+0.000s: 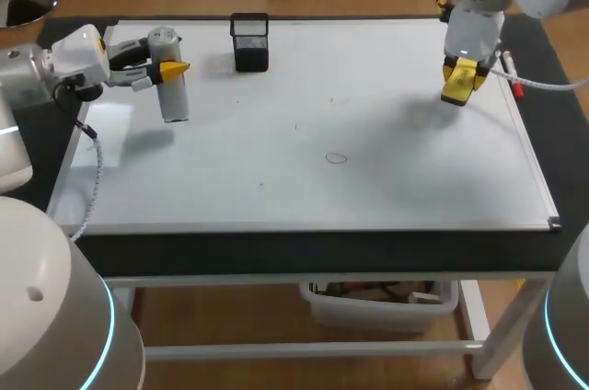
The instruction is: Pick up the inspection probe, press it on each red-marked spot on the whiteboard one by one, put down the probe, pick up the eraser, and wipe off all the red marks.
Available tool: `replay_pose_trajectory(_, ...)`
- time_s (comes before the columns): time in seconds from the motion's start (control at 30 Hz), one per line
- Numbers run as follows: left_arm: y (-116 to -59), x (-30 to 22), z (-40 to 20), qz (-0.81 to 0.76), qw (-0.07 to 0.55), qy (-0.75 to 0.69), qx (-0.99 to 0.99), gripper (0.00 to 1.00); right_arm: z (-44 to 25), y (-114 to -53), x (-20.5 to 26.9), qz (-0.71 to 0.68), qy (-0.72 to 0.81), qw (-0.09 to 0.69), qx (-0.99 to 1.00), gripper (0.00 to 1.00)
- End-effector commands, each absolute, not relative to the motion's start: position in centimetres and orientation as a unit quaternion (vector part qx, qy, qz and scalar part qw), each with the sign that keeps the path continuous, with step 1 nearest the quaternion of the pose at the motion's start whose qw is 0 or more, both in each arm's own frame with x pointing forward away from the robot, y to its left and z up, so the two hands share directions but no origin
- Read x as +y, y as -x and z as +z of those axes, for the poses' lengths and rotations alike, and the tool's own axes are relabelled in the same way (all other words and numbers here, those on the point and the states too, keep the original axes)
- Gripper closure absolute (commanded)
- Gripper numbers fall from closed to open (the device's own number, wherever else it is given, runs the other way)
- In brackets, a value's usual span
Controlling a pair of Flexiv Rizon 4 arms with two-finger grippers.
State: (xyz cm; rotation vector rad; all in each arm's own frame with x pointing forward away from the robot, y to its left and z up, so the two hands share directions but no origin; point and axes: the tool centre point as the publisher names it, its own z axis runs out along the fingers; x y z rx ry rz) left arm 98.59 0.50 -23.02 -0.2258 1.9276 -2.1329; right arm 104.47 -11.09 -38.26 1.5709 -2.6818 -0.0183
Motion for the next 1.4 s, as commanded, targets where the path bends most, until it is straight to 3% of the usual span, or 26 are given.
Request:
replay_pose_trajectory(0.03, -98.5, 0.5, -22.9, -0.734, 0.13, 0.078, 0.662, 1.0, -38.6, -102.8, -8.1, 0.008, -0.524, 0.02, -0.852, 1.0)
replay_pose_trajectory(0.63, -98.5, 0.5, -22.9, -0.734, 0.13, 0.078, 0.662, 1.0, -38.0, -95.8, 8.1, -0.013, -0.647, 0.01, -0.762, 1.0)
replay_pose_trajectory(1.4, -98.5, 0.5, -22.9, -0.734, 0.13, 0.078, 0.662, 1.0, -40.9, -90.0, 16.8, 0.002, -0.74, 0.016, -0.672, 1.0)
